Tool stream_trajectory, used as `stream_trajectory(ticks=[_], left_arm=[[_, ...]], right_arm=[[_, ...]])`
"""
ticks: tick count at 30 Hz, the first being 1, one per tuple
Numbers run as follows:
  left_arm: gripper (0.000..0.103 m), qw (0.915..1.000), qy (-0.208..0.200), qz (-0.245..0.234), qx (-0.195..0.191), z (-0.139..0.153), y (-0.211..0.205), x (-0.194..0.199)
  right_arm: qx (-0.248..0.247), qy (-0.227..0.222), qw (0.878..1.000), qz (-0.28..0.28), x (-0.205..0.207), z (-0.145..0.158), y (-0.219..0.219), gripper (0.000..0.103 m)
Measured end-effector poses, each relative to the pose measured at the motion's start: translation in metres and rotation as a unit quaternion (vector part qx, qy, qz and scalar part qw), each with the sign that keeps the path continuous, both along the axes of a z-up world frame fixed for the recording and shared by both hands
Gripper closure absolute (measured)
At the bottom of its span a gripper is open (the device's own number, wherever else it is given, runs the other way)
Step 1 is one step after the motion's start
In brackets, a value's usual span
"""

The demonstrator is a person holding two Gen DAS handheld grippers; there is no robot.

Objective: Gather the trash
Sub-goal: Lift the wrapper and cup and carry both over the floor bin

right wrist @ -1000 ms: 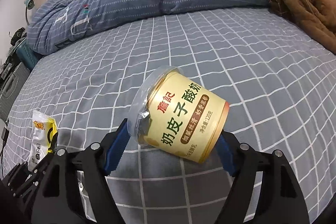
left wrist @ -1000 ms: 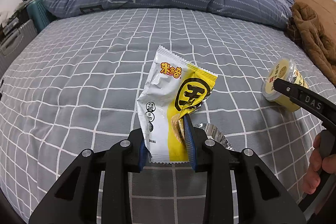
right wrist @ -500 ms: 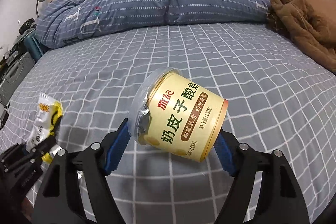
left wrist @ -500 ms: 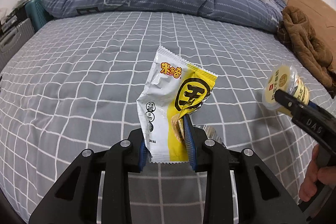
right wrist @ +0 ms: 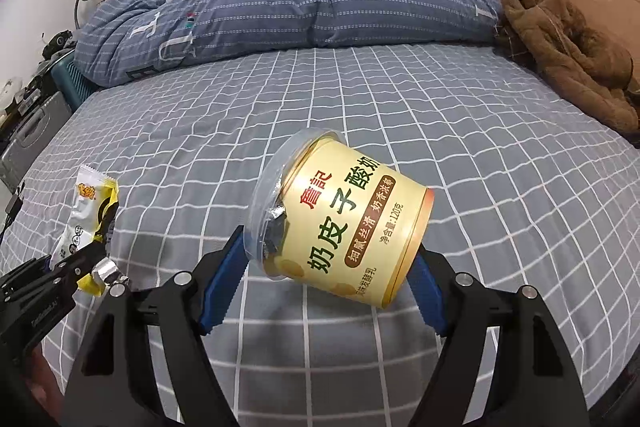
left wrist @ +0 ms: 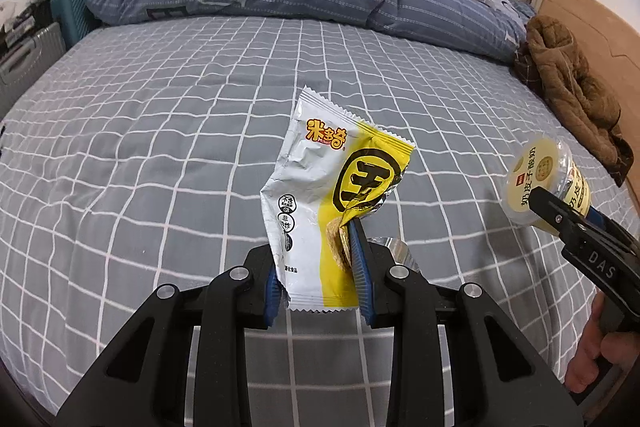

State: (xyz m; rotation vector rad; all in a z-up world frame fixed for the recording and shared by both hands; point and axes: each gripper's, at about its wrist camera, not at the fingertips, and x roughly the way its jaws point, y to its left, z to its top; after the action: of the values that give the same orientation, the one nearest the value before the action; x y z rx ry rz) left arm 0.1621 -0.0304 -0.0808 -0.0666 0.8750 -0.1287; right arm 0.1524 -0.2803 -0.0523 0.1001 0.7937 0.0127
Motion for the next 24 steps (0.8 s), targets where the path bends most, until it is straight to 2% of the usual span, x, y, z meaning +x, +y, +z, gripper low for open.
stream_trajectory(ticks=[24], left_arm=[[0.075,0.9999,-0.005,-0.009,0.011,0.006,-0.001,-0.085]], right_arm=[[-0.039,-0.019,0.999,0.019,-0.088,0.018,0.029,0.032]])
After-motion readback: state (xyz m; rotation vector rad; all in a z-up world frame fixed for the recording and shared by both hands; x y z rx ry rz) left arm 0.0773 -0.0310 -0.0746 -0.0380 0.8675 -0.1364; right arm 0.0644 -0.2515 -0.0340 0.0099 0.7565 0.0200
